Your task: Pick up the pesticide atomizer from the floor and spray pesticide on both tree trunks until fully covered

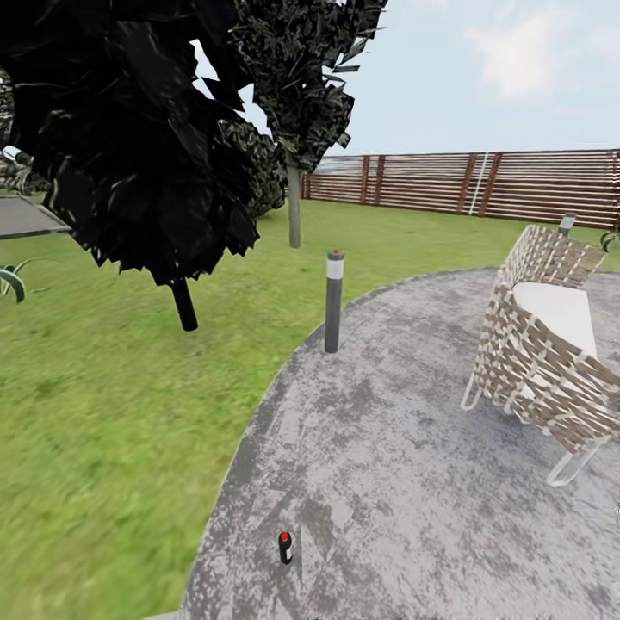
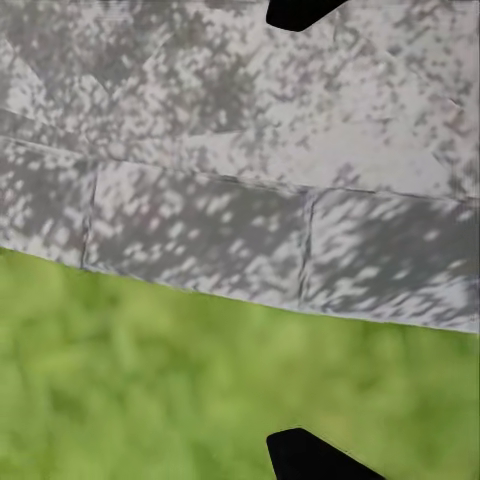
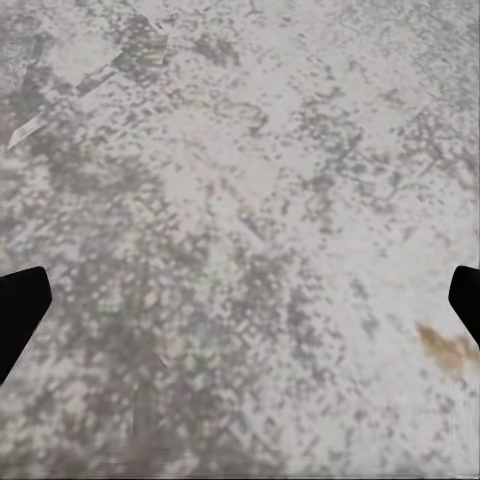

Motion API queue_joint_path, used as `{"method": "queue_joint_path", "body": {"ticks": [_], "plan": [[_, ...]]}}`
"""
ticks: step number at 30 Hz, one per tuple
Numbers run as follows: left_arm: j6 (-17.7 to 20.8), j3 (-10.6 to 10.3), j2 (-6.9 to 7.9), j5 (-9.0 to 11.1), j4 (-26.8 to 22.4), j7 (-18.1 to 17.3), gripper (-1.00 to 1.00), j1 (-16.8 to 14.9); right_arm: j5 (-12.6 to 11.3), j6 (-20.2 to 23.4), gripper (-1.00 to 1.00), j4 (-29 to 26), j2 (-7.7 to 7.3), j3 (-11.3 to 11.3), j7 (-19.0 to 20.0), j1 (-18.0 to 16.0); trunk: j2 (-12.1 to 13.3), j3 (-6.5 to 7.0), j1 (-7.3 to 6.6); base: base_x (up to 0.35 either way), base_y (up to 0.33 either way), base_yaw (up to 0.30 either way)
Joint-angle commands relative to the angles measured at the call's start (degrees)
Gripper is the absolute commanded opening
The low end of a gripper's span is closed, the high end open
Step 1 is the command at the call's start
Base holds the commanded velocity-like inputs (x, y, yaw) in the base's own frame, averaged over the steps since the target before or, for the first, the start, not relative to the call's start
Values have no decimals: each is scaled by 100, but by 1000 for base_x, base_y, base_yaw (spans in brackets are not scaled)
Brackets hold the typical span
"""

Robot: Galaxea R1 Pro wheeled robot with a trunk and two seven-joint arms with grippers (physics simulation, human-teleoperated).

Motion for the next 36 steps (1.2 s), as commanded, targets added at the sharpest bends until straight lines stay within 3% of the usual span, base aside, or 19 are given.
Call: {"method": "queue_joint_path", "body": {"ticks": [1,17,20,24,36], "plan": [[-19,7,0,9,5,-3,100,-2,1,-18,100,3,0,-2,-1,-3,-2,-12,-1,0,200,-195],[-18,11,34,-11,-181,69,100,-92,1,-20,100,3,0,-2,-4,-3,-2,-129,-1,0,47,-200],[52,-4,36,-50,-566,71,100,-384,1,-20,100,3,0,-2,-8,-3,-2,-151,-1,0,0,-205],[100,-42,28,-59,-659,57,100,-817,1,-20,100,3,0,-2,-13,-3,-2,-180,-1,0,0,-203],[44,-63,107,-96,-670,49,100,-882,1,-20,100,-5,0,-2,-18,-3,-2,-282,-1,0,0,-130]]}}
